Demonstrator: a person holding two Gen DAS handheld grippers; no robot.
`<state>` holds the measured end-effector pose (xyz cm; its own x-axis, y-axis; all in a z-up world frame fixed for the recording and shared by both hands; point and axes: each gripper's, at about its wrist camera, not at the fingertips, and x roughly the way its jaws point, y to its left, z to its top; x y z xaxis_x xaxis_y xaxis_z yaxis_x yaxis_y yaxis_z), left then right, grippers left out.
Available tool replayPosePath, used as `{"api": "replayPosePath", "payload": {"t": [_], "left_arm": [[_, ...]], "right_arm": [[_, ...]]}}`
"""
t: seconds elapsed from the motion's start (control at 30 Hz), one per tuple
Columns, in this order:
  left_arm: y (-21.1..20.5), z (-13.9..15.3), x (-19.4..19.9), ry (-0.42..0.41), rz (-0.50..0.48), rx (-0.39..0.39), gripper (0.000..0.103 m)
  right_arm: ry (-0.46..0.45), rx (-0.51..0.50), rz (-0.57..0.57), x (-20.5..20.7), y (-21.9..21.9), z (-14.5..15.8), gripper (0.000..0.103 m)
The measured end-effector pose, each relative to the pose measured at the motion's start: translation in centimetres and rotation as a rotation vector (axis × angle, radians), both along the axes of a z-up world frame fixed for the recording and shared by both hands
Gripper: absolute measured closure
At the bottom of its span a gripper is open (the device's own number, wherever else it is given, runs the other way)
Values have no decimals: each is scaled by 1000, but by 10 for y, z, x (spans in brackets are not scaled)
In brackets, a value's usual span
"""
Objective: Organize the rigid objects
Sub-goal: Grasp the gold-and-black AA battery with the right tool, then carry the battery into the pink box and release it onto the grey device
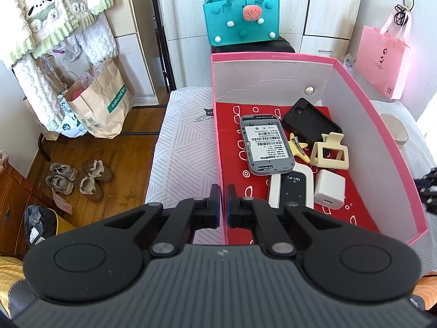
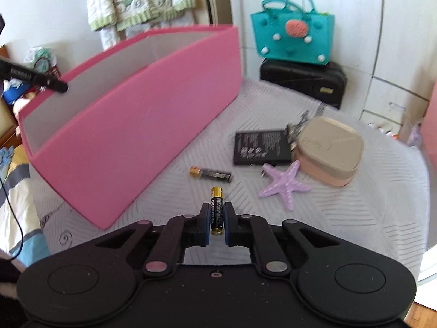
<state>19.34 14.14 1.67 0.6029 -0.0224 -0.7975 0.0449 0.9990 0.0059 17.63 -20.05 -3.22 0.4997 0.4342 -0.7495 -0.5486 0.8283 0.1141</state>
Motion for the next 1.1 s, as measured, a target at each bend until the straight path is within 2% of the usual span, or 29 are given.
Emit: {"api": "replayPosePath", "payload": {"t": [0.2,0.33,0.43,0.6,0.7,0.83,1.1], "left_arm": [[5,1,2,7,-7,-25,99],[6,1,1,3,-11,-30,99],[6,0,-1,-3,-12,-27,99],[5,-1,-2,-10,-18,-19,99],[4,-1,-3,-11,-25,-14,99],[4,-1,-5,-16,-26,-18,99],[4,1,-4,-13,-31,-11,99]], "right_arm": [[-89,81,-19,-4,3,47,91],[-118,174,51,-3,21,73,91],[-92,227,113,3,45,81,91],[23,288,154,34,95,74,91],[86,262,136,55,124,63,91],[238,265,140,89,158,49,91],[239,146,94,120,197,35,89]]}}
